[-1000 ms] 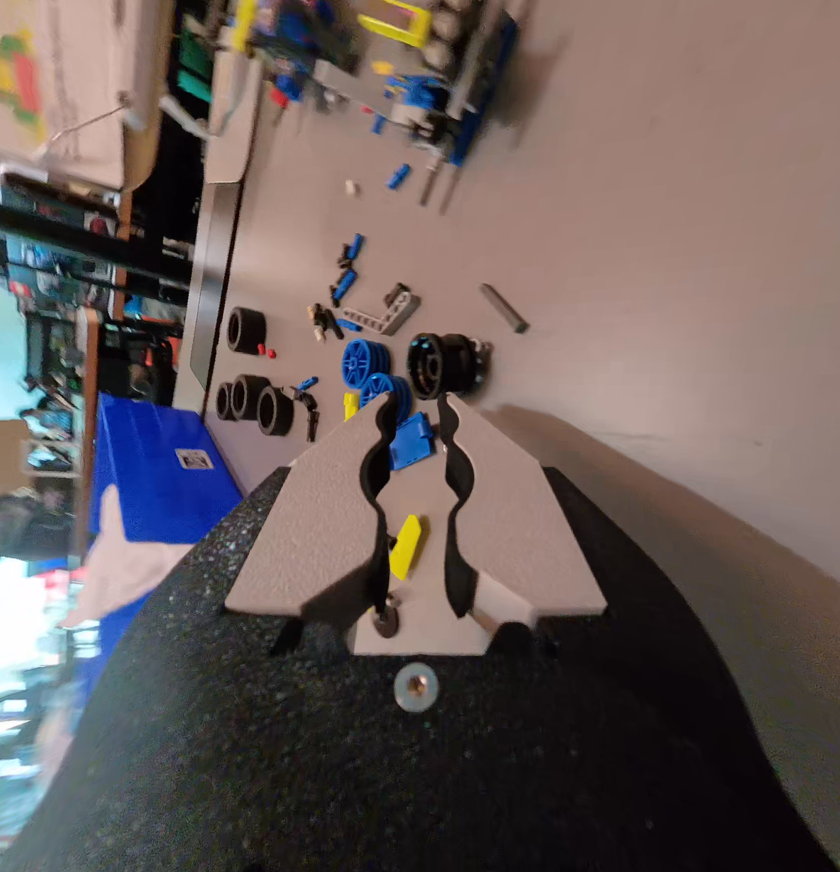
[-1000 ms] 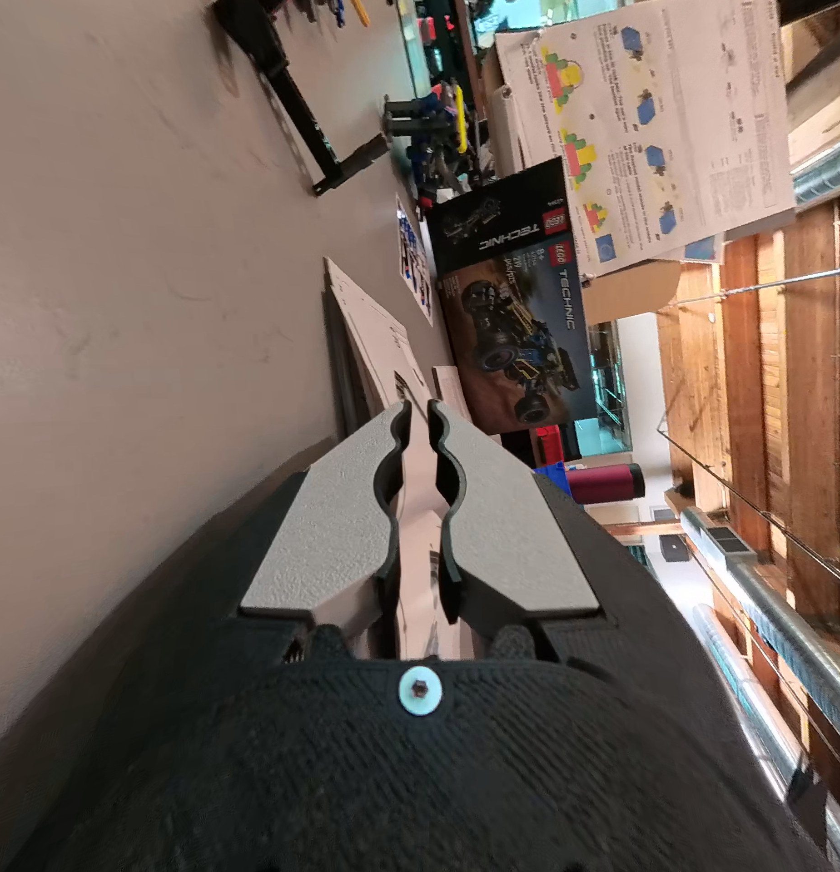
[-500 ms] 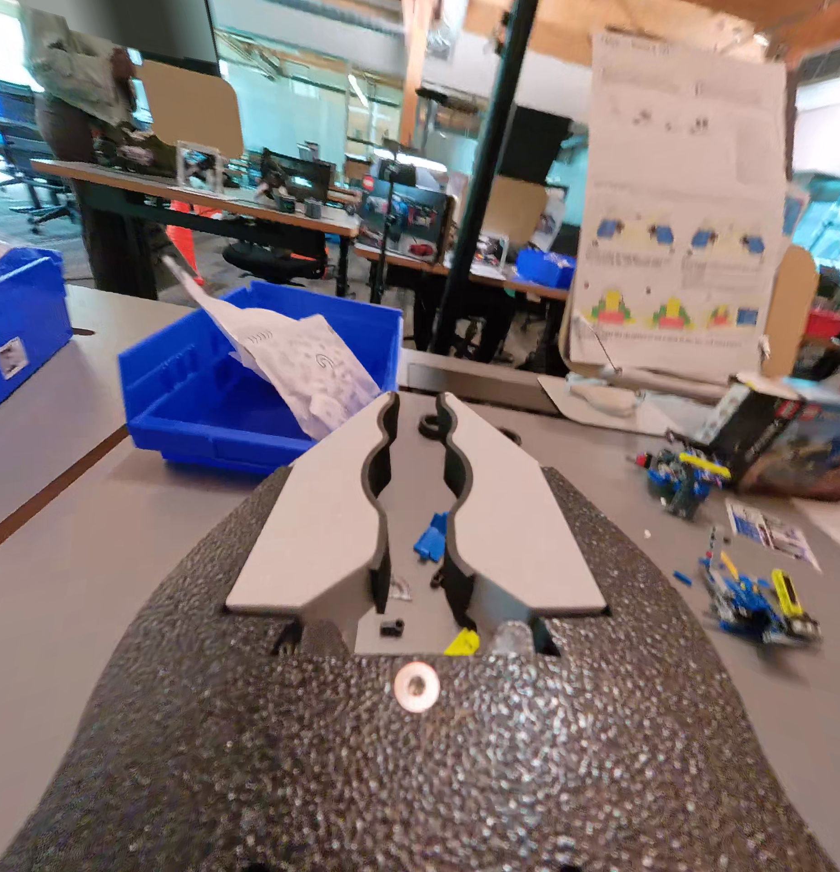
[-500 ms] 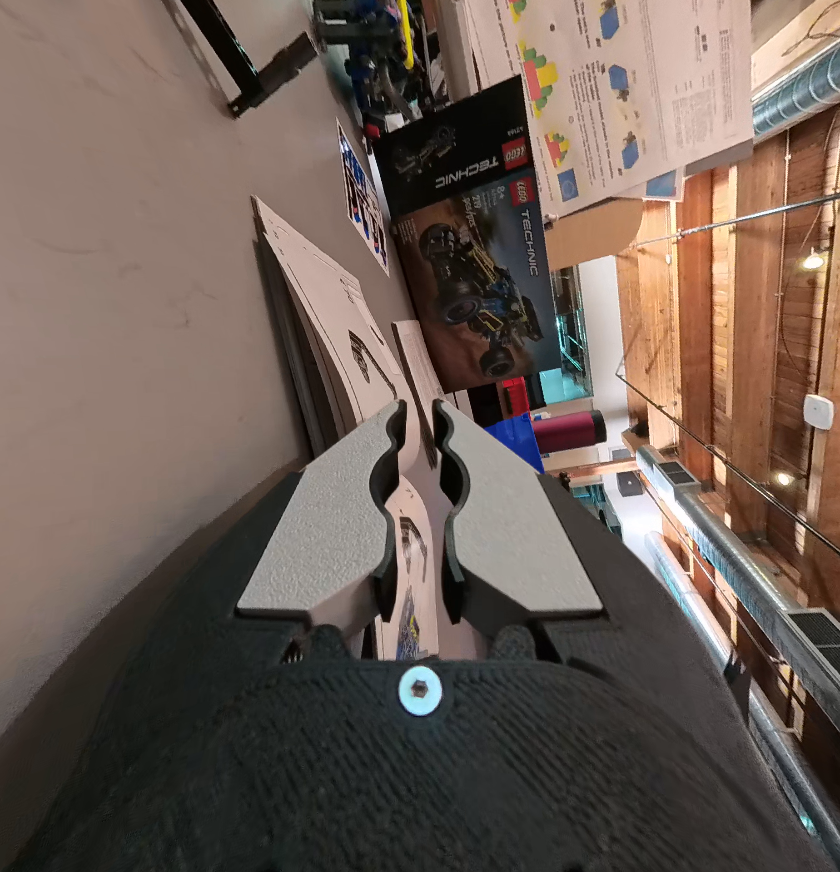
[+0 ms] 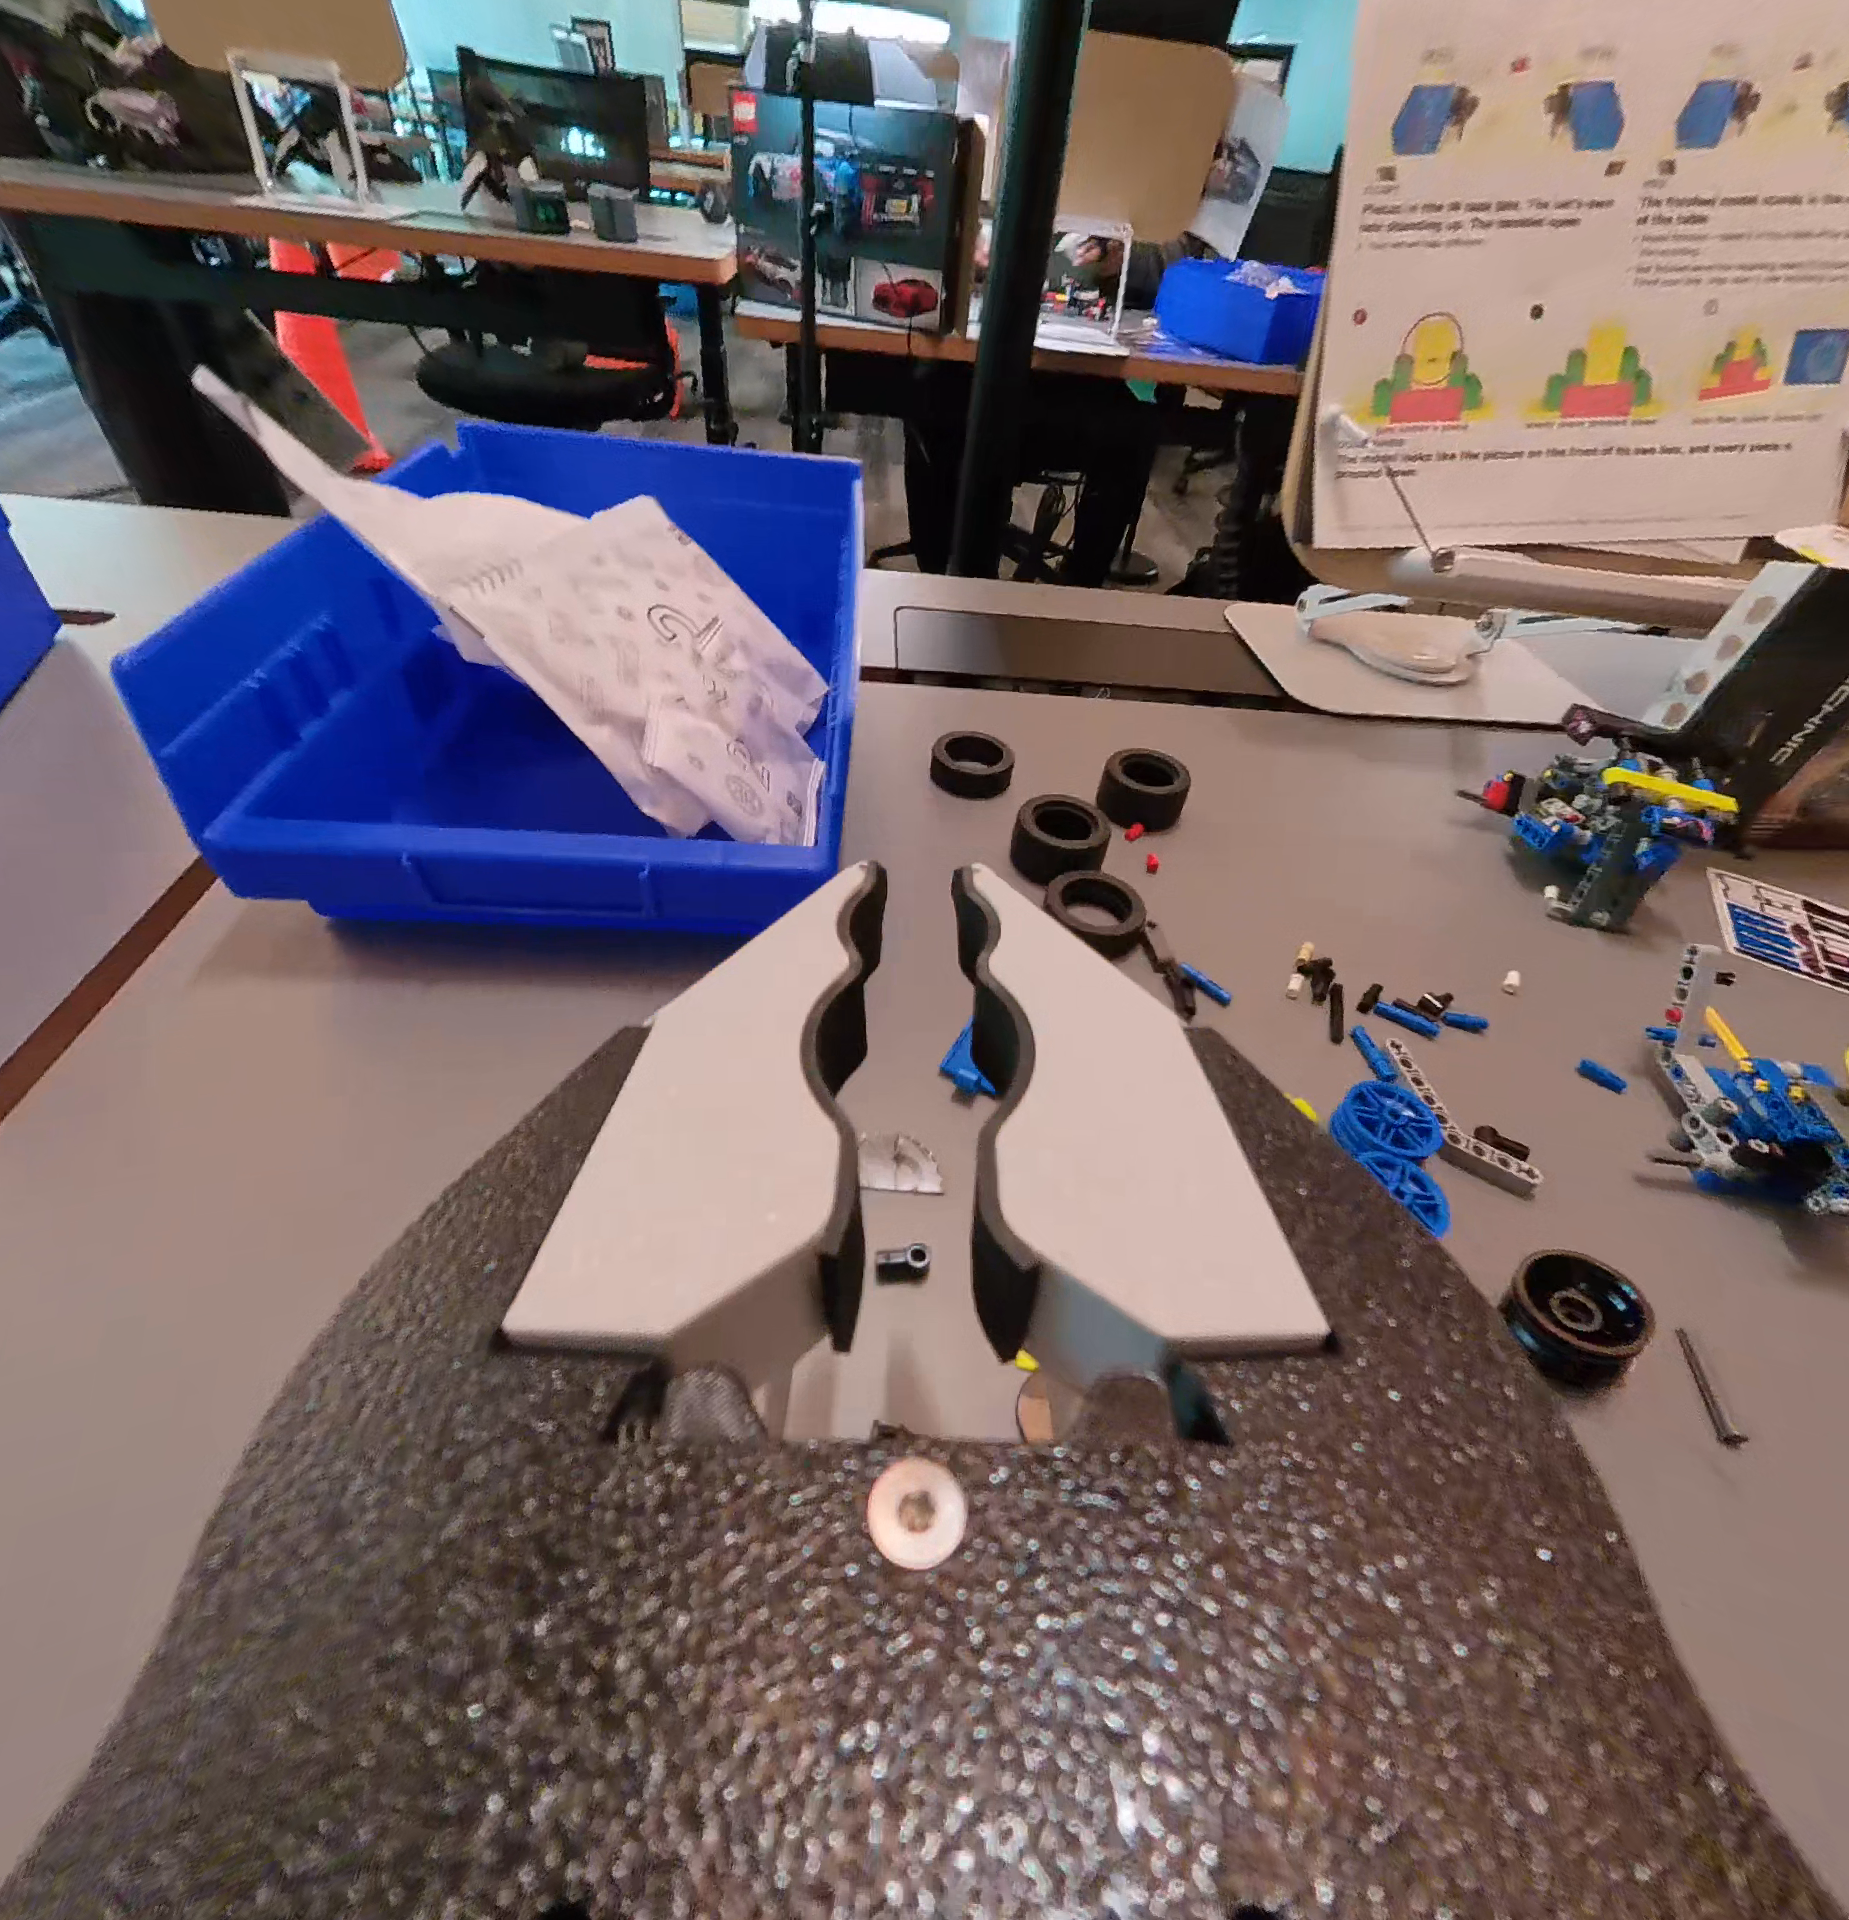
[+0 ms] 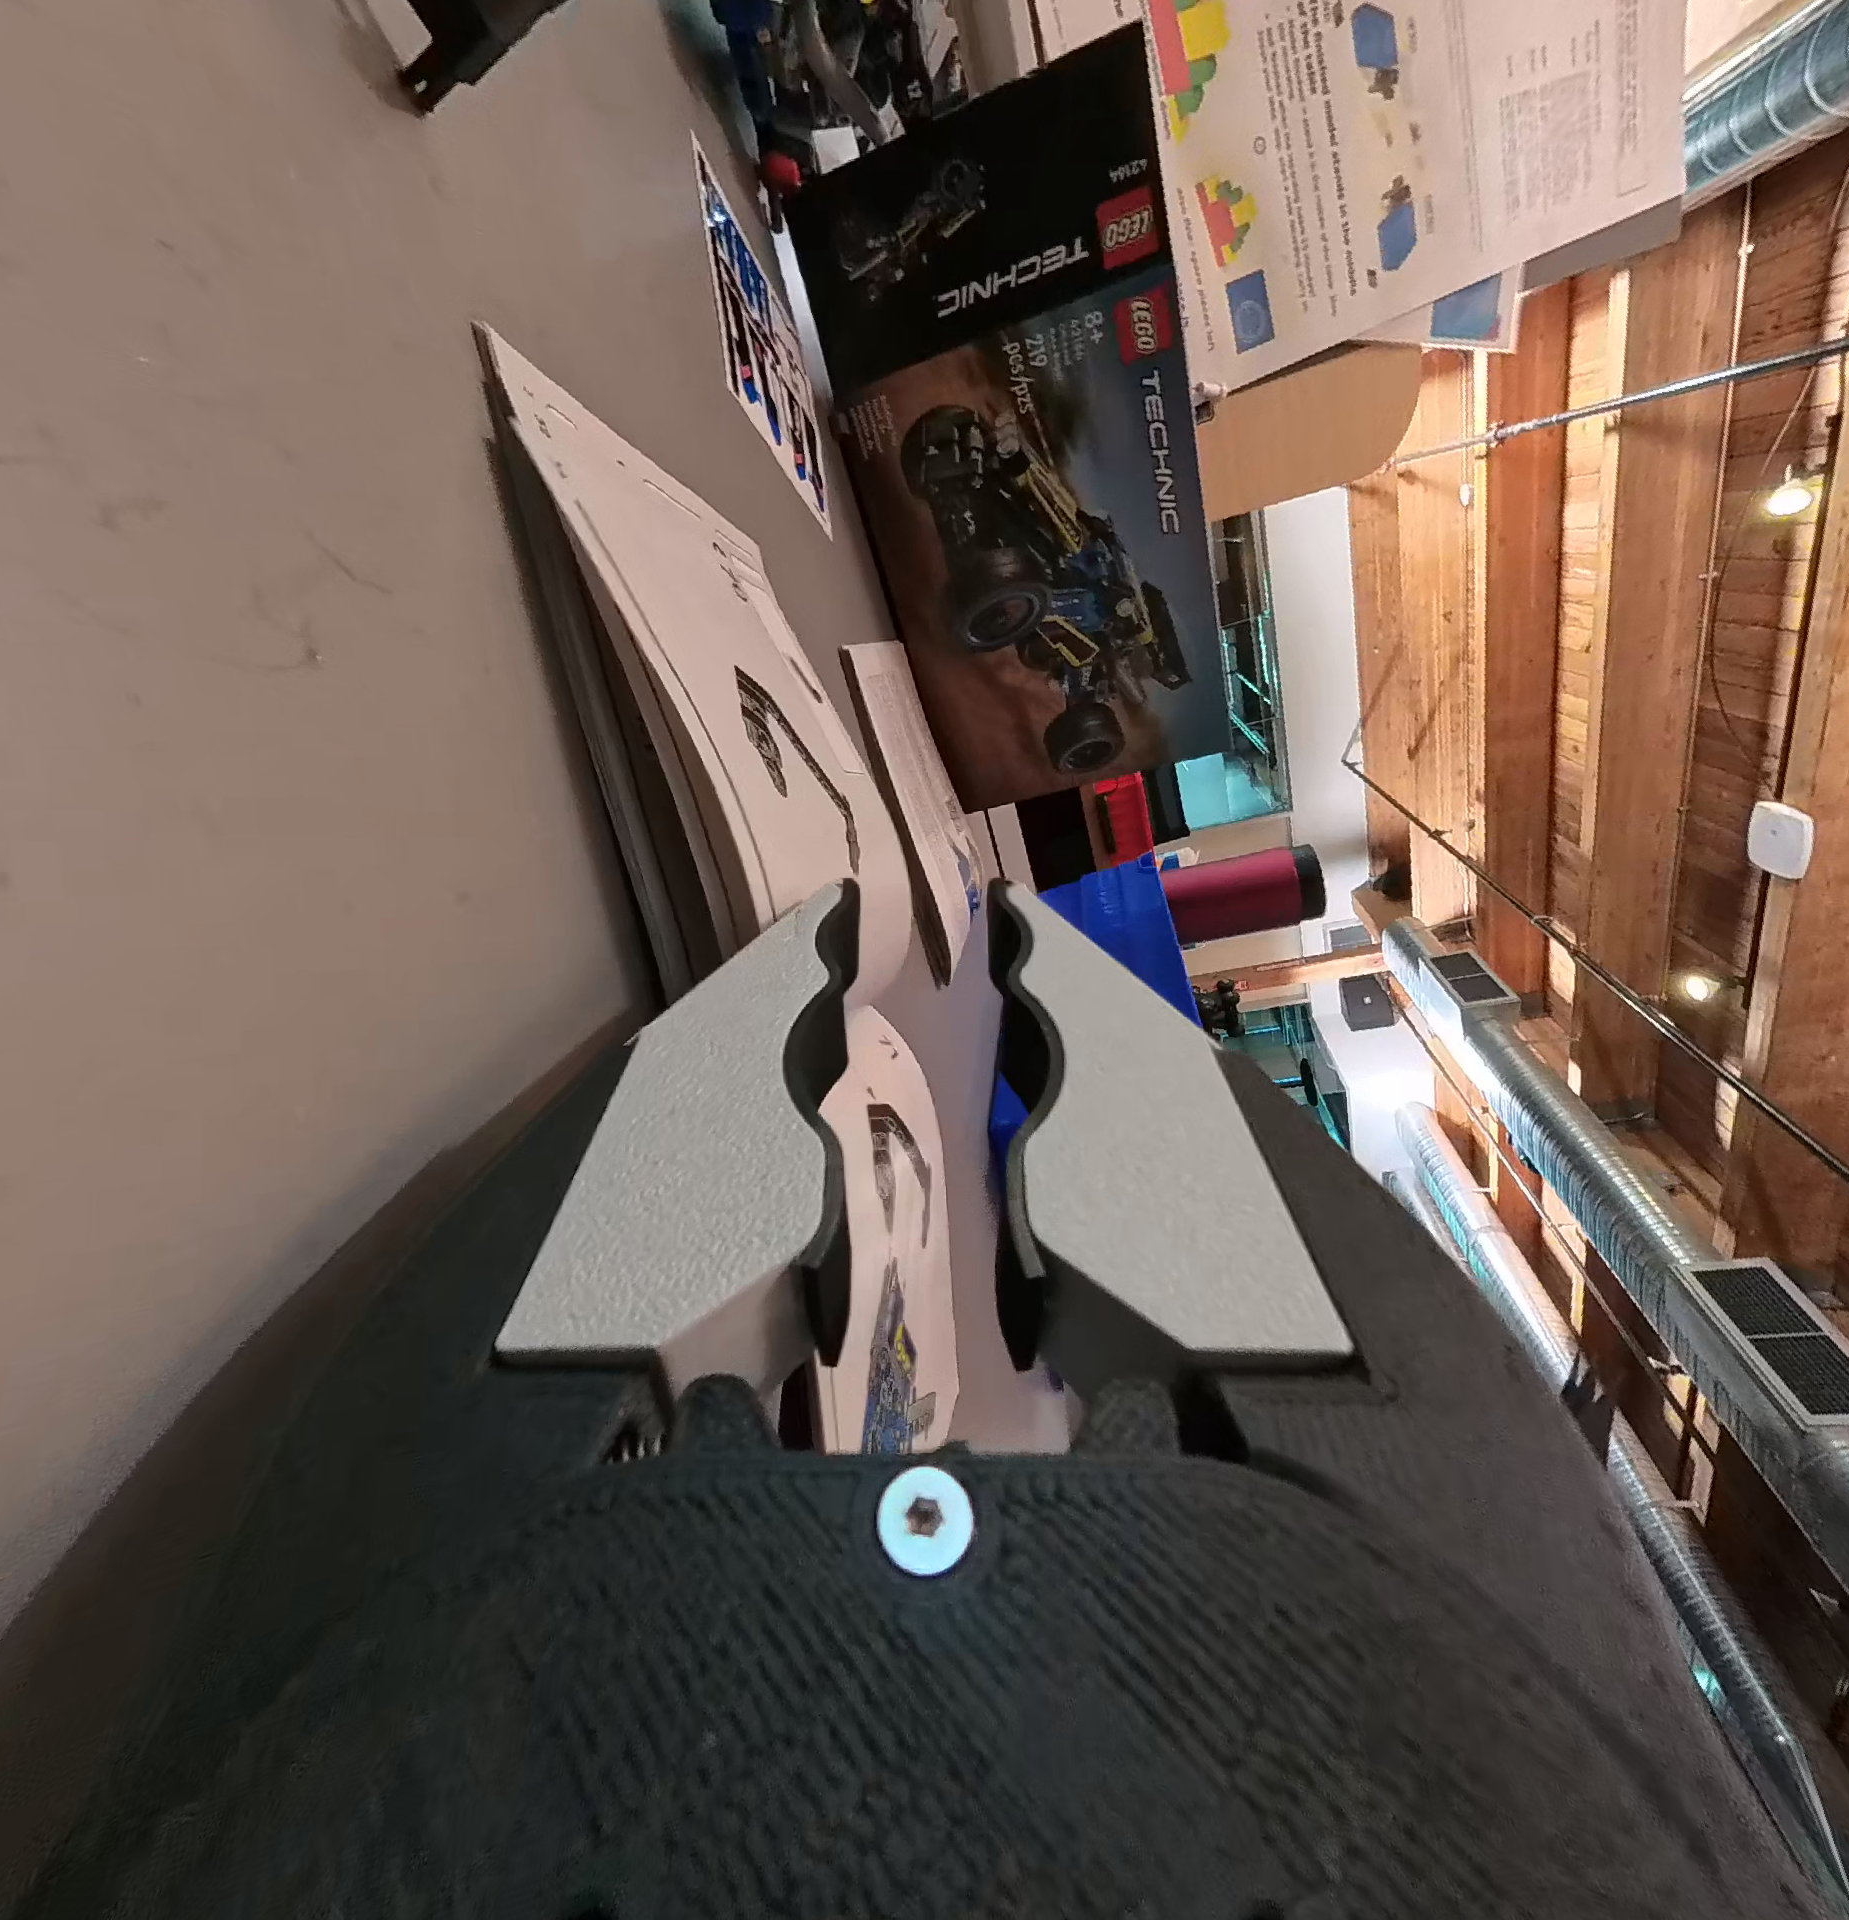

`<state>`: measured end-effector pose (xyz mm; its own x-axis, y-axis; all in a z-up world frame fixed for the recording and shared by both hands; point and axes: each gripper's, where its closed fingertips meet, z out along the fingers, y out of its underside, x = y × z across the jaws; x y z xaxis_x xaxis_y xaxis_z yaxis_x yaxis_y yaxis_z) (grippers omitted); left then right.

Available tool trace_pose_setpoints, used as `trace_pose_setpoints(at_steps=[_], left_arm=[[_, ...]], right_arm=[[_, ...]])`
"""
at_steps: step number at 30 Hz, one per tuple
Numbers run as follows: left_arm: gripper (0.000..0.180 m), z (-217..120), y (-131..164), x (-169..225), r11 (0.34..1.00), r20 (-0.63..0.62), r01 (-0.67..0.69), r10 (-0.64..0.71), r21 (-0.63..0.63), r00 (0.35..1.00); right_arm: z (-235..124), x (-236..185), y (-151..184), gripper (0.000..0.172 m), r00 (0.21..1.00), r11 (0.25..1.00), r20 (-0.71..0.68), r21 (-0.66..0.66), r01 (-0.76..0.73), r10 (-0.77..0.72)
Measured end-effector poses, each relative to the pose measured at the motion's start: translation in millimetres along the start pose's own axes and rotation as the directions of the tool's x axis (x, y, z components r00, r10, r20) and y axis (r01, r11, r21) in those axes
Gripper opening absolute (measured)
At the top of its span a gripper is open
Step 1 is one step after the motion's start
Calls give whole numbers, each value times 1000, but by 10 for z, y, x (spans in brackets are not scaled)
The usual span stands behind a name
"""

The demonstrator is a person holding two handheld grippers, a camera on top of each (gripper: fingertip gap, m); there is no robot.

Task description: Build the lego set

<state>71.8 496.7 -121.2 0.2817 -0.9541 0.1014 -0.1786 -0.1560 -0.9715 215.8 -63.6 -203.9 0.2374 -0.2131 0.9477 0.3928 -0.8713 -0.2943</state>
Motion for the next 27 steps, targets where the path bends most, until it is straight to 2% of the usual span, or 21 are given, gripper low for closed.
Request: trace_pose_setpoints(at_steps=[3, 7, 13, 17, 24, 27], left_arm=[[9, -3, 70, -110, 999, 30, 35, -35, -21, 999], [10, -20, 291, -214, 989, 64, 12, -2, -146, 998], [9, -51, 687, -259, 928, 66, -14, 41, -373, 997], [8, -51, 892, -234, 880, 41, -38, 65, -473, 997], [7, 124, 1062, -3, 861, -85, -109, 76, -497, 993], [13, 214, 1027, 320, 876, -213, -146, 51, -460, 976]], right_arm=[[10, -46, -24, 23, 1000, 1000, 22, 7, 12, -12], [25, -68, -16, 24, 999, 1000, 35, 3, 11, -11], [39, -86, 0, 27, 999, 1000, 44, -6, 19, -19], [46, -88, 12, 28, 999, 1000, 44, -13, 24, -23], [52, -80, 25, 28, 999, 999, 39, -21, 25, -24], [57, -82, 28, 28, 999, 999, 38, -23, 30, -30]])
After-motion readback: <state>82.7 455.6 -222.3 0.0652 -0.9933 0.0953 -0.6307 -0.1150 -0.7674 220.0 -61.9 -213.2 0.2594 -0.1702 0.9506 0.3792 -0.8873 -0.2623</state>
